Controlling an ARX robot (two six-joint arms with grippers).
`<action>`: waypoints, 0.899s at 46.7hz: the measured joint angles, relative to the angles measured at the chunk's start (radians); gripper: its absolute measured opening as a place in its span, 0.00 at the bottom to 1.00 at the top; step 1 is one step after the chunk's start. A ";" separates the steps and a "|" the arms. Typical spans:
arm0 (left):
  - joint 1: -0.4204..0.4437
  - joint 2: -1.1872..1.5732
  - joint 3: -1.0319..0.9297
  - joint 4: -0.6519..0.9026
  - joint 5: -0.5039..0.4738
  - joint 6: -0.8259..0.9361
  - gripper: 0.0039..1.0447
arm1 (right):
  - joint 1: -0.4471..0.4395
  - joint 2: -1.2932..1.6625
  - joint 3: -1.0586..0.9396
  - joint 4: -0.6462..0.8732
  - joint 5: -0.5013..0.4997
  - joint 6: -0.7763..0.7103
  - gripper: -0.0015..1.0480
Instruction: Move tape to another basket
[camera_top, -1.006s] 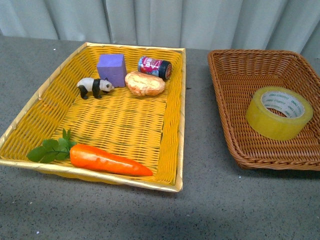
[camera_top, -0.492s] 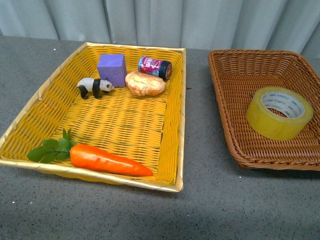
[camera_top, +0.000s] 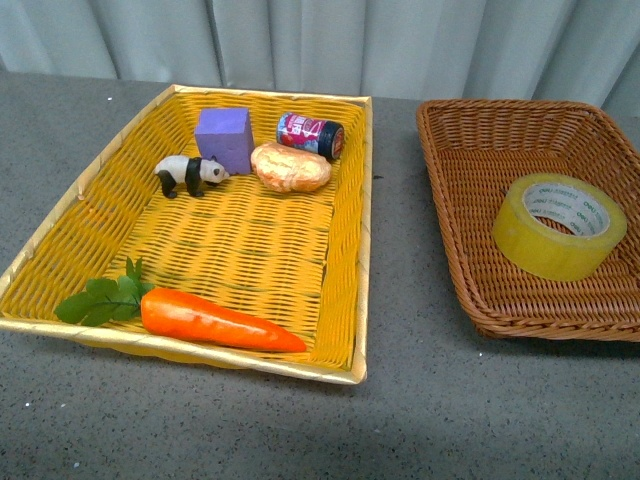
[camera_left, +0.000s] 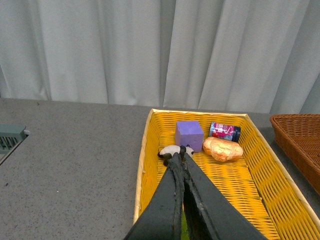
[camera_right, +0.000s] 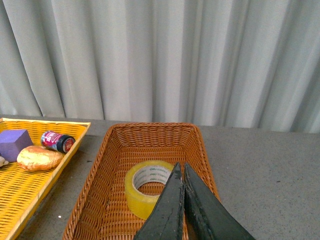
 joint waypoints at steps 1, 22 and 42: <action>0.000 -0.025 0.000 -0.025 0.000 0.000 0.03 | 0.000 -0.007 0.000 -0.007 0.000 0.000 0.01; 0.000 -0.170 0.000 -0.177 0.002 0.001 0.03 | 0.000 -0.192 0.000 -0.199 -0.003 0.000 0.01; 0.000 -0.171 0.000 -0.177 0.002 0.001 0.57 | 0.000 -0.192 0.000 -0.199 -0.003 0.000 0.50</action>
